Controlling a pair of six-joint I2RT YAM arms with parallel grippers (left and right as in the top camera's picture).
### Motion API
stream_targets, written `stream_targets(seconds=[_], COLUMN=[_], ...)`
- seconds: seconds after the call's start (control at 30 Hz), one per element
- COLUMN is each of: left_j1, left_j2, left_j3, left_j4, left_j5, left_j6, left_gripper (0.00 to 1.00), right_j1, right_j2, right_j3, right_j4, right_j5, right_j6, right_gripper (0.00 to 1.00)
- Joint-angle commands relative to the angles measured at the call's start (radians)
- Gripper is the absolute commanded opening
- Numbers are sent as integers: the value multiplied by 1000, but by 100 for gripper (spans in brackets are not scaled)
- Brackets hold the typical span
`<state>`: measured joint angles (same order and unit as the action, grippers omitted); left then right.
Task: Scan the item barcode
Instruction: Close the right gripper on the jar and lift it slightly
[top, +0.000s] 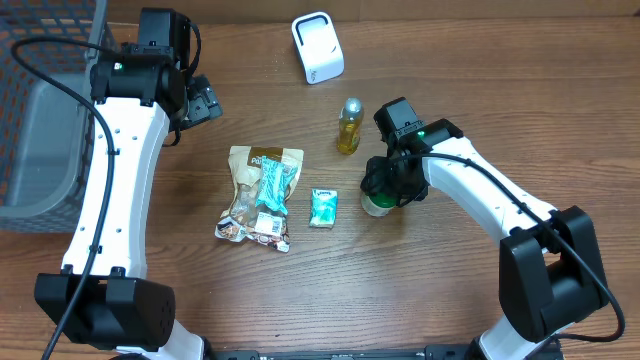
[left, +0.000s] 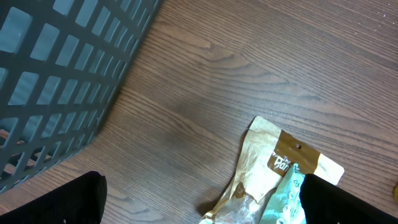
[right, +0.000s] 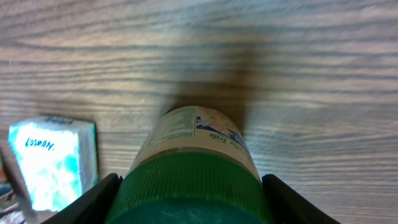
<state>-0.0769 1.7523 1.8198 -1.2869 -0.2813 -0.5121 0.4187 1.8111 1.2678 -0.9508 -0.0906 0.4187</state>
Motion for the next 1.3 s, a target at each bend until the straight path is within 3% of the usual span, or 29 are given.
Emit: stream_targets(seconds=[0.0,0.4,1.27], left_j1=[-2,-2,-2], left_j2=[-14,-14,-14], left_j3=[19,19,19], left_j4=[1,1,1], left_j5=[-14,-14,-14], left_j6=[19,19,19], left_gripper=[100,100,99], right_j1=[1,2,26], right_j2=[5,5,5], right_j3=[-12,-12,-12], right_j4=[-17,-55,-49], right_j5=[-77,-87,-84], right_j6=[5,133,135], right_gripper=[55,55,57])
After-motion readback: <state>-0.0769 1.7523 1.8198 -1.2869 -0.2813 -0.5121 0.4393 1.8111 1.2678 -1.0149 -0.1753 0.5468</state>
